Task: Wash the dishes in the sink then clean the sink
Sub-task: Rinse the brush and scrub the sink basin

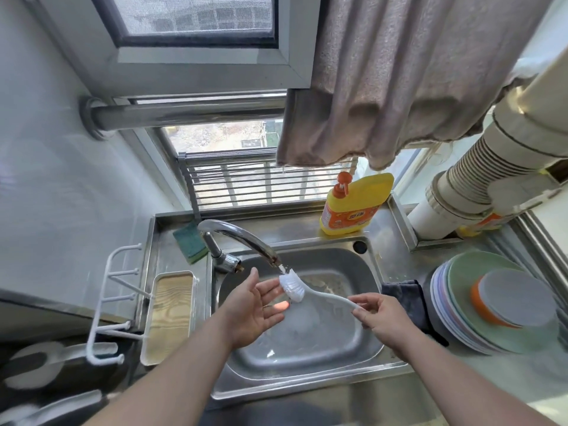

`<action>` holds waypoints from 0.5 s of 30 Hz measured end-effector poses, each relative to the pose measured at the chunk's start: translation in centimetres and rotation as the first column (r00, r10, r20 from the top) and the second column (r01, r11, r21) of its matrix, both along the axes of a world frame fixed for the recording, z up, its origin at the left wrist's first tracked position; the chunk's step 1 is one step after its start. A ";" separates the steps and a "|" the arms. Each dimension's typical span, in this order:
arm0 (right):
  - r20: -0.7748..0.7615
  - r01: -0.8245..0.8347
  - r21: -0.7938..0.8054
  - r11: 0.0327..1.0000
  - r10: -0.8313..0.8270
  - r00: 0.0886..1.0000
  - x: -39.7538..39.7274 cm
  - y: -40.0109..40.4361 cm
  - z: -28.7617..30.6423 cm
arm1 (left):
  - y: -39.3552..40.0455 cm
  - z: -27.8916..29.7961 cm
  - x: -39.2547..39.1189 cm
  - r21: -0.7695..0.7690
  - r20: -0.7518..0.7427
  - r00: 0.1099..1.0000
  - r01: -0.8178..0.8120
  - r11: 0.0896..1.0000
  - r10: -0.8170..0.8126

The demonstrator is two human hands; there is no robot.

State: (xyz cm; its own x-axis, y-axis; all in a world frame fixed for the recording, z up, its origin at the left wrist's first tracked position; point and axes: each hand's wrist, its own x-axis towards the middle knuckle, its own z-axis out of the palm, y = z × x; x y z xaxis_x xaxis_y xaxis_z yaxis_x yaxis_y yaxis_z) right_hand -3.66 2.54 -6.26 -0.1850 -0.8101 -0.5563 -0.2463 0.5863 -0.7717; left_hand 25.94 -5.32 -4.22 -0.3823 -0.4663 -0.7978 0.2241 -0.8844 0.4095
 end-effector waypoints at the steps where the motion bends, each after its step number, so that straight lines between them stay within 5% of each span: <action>1: -0.004 -0.003 -0.005 1.000 0.003 1.000 -0.2 -0.3 0.0 | -0.2 0.1 -0.1 -0.003 0.010 1.000 0.001 1.000 -0.001; 15: -0.206 -0.183 -0.073 0.980 0.165 0.964 1.8 -5.0 0.6 | -1.4 -1.0 2.3 0.000 0.086 0.991 -0.098 0.995 0.098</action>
